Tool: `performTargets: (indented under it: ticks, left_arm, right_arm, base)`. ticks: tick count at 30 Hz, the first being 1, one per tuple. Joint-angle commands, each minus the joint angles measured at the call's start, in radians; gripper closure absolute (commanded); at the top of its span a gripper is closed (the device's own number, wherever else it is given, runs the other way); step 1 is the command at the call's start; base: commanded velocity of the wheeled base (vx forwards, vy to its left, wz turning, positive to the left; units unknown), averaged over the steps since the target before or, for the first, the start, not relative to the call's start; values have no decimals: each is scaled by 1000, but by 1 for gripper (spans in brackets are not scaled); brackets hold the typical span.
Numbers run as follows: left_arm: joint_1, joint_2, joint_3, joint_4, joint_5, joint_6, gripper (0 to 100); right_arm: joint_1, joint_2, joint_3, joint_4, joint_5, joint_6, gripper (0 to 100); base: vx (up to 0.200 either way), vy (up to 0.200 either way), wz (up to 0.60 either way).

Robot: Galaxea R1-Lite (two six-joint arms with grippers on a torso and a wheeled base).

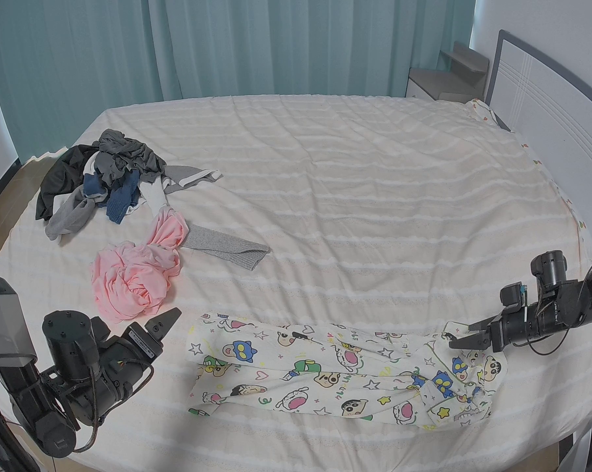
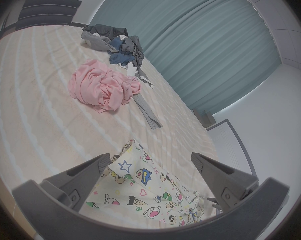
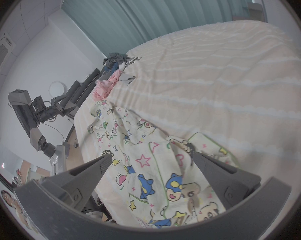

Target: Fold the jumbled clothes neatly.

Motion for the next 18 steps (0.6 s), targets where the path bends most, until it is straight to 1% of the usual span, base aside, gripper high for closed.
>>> performTargets:
  ticks: [1, 9, 16, 18]
  left_arm:
    - [7, 7, 15, -18, 0, 0, 0]
    - [4, 7, 15, -18, 2, 0, 0]
    - [3, 7, 15, -18, 2, 0, 0]
    - [3, 7, 15, -18, 2, 0, 0]
  right_arm:
    - [53, 70, 0, -2, -4, -4, 0]
    - [46, 184, -69, -4, -10, -11, 0]
    - [40, 211, -78, -4, -10, -17, 0]
    - [23, 231, -92, -4, -10, -30, 0]
  base:
    - [0, 0, 0]
    - [0, 0, 0]
    - [0, 0, 0]
    - [0, 0, 0]
